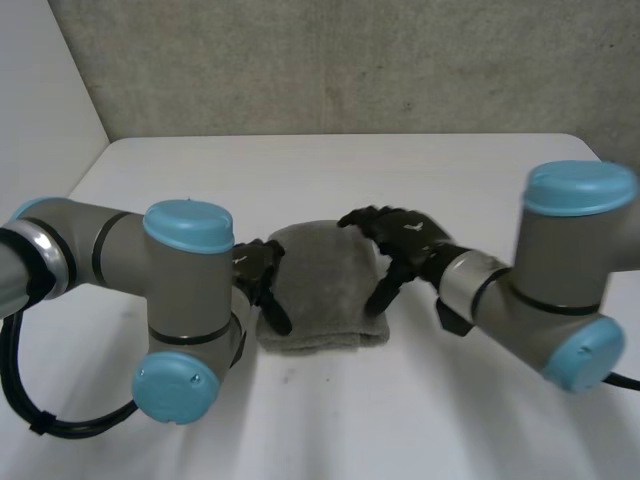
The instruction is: Fold the towel.
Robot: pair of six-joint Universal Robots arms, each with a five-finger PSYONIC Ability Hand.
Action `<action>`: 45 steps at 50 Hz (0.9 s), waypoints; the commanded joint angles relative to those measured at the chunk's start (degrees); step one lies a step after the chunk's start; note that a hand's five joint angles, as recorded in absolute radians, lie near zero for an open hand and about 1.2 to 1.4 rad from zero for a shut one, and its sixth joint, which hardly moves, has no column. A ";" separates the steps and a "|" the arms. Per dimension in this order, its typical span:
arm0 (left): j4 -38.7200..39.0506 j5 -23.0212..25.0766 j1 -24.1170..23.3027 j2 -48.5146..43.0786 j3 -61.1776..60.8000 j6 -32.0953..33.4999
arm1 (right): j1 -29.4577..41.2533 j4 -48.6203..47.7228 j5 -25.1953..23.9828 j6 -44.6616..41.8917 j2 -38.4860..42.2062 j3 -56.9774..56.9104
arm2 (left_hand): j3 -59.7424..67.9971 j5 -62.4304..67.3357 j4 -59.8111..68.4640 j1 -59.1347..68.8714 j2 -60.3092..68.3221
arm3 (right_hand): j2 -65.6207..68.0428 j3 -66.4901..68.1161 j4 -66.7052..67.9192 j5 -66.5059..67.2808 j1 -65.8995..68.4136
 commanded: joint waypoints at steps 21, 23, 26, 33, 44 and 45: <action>1.09 -0.21 2.97 16.42 -4.83 0.08 | 4.26 3.14 8.94 -5.37 -4.16 -8.89 | -2.31 -2.38 -2.27 -2.46 -2.26 | 0.25 0.26 -0.02 -3.09 -0.40; 1.00 0.23 6.29 22.81 -3.87 0.08 | 3.82 2.70 10.78 -5.11 -6.88 -8.80 | -2.31 -2.38 -2.27 -2.46 -2.26 | 0.25 0.26 -0.02 -3.09 -0.40; 0.39 1.19 10.68 28.09 -2.99 0.08 | 1.81 2.43 15.61 -5.37 -11.37 -8.54 | -2.31 -2.38 -2.27 -2.46 -2.26 | 0.25 0.26 -0.02 -3.09 -0.40; -3.38 7.68 16.67 33.99 -3.60 0.96 | -1.90 2.61 21.26 -5.54 -16.84 -6.61 | -2.31 -2.38 -2.27 -2.46 -2.26 | 0.25 0.26 -0.02 -3.09 -0.40; -6.91 11.92 18.88 36.20 -3.51 1.05 | -3.30 2.79 21.17 -5.54 -19.12 -5.64 | -2.31 -2.38 -2.27 -2.46 -2.26 | 0.25 0.26 -0.02 -3.09 -0.40; -6.91 11.92 18.88 36.20 -3.51 1.05 | -3.30 2.78 21.17 -5.54 -19.13 -5.64 | -2.31 -2.38 -2.27 -2.46 -2.26 | 0.25 0.26 -0.02 -3.09 -0.40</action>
